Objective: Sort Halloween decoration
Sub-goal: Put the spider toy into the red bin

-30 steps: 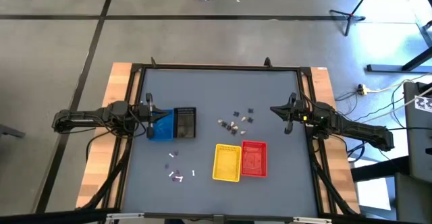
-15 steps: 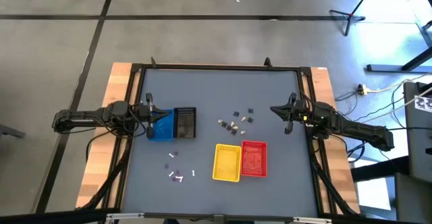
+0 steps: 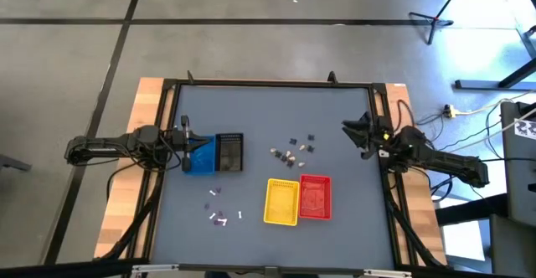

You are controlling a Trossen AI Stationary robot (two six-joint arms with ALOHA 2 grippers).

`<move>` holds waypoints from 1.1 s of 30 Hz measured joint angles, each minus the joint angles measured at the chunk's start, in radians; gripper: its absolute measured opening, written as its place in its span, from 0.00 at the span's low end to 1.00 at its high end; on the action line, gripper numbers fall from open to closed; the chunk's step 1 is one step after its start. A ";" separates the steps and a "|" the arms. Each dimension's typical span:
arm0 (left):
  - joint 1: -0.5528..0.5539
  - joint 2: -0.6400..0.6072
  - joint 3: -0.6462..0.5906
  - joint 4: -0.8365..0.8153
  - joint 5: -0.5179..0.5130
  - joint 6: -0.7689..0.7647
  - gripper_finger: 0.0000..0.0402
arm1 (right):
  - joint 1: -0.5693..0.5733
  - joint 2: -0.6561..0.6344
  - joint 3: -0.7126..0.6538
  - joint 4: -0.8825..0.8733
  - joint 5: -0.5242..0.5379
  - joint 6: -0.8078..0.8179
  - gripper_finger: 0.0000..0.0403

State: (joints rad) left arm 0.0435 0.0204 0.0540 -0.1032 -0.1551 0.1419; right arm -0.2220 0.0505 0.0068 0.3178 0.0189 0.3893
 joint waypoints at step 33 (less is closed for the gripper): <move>0.000 0.000 0.000 0.000 0.000 -0.001 0.00 | -0.001 1.065 0.503 -0.421 0.005 -0.320 0.44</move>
State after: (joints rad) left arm 0.0433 0.0202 0.0540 -0.1032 -0.1551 0.1410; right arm -0.2230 1.1156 0.5095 -0.1032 0.0238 0.0692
